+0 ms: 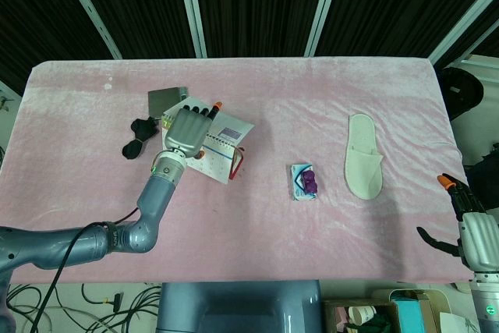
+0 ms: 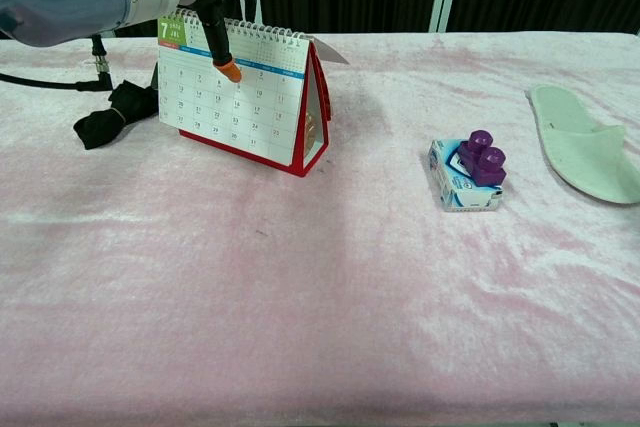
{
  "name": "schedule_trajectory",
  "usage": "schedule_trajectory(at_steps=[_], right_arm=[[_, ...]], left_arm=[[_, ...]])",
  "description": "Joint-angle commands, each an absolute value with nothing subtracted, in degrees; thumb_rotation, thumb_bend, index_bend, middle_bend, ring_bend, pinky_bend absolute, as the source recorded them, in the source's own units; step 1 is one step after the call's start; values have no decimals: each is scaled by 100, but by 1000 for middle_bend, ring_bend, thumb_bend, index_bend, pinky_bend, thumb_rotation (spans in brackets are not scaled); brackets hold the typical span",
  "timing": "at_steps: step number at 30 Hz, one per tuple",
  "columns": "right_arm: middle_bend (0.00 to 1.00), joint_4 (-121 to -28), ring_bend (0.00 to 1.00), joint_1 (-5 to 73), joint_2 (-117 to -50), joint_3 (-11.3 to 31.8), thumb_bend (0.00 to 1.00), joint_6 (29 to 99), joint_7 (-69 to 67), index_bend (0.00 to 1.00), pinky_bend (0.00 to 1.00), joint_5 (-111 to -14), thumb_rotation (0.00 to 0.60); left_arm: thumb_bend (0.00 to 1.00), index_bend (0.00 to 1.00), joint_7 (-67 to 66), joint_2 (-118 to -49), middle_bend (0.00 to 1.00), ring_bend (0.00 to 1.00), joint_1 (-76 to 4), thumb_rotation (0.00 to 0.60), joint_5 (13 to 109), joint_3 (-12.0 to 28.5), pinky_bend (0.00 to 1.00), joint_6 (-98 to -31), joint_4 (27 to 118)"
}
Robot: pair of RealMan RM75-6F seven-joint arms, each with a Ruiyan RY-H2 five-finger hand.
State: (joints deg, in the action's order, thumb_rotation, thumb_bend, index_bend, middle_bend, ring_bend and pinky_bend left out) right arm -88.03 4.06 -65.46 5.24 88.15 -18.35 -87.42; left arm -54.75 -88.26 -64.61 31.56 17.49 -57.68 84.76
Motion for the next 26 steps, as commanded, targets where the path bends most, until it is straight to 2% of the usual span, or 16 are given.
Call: schedule_trajectory(at_steps=[1, 5, 8, 12, 15, 21, 26], right_arm=[[74, -8805, 67, 406, -6544, 521, 127, 8810, -1842, 114, 175, -8743, 600], [74, -8791, 67, 405, -6540, 512, 128, 8820, -1824, 114, 174, -8769, 600], [74, -8774, 67, 405, -6547, 506, 127, 8838, -1793, 114, 168, -8798, 600], [68, -8751, 65, 409, -6559, 496, 127, 8857, -1734, 114, 165, -8840, 600], [56, -8733, 58, 412, -6563, 492, 127, 8868, -1674, 114, 162, -8861, 600], [38, -8717, 45, 412, -6583, 489, 127, 8900, -1590, 113, 156, -8893, 600], [22, -8724, 37, 410, -6588, 469, 127, 8911, -1520, 105, 149, -8929, 600]], left_arm=[[0, 0, -5149, -8742, 56, 35, -6354, 600, 3479, 1829, 65, -5988, 8666], [0, 0, -4734, -8464, 26, 7, -6052, 600, 4151, 1784, 45, -6474, 9180], [0, 0, -4420, -8106, 6, 0, -5645, 600, 4685, 1591, 25, -6916, 9788], [0, 0, -4092, -7627, 0, 0, -5015, 600, 5215, 1146, 15, -7430, 10519], [0, 0, -3714, -7270, 0, 0, -4386, 600, 5742, 602, 2, -7861, 10950], [0, 0, -2978, -6935, 0, 0, -3259, 600, 6939, -516, 0, -8640, 10795], [0, 0, -2415, -6987, 0, 0, -2512, 600, 7599, -1060, 0, -9241, 10212]])
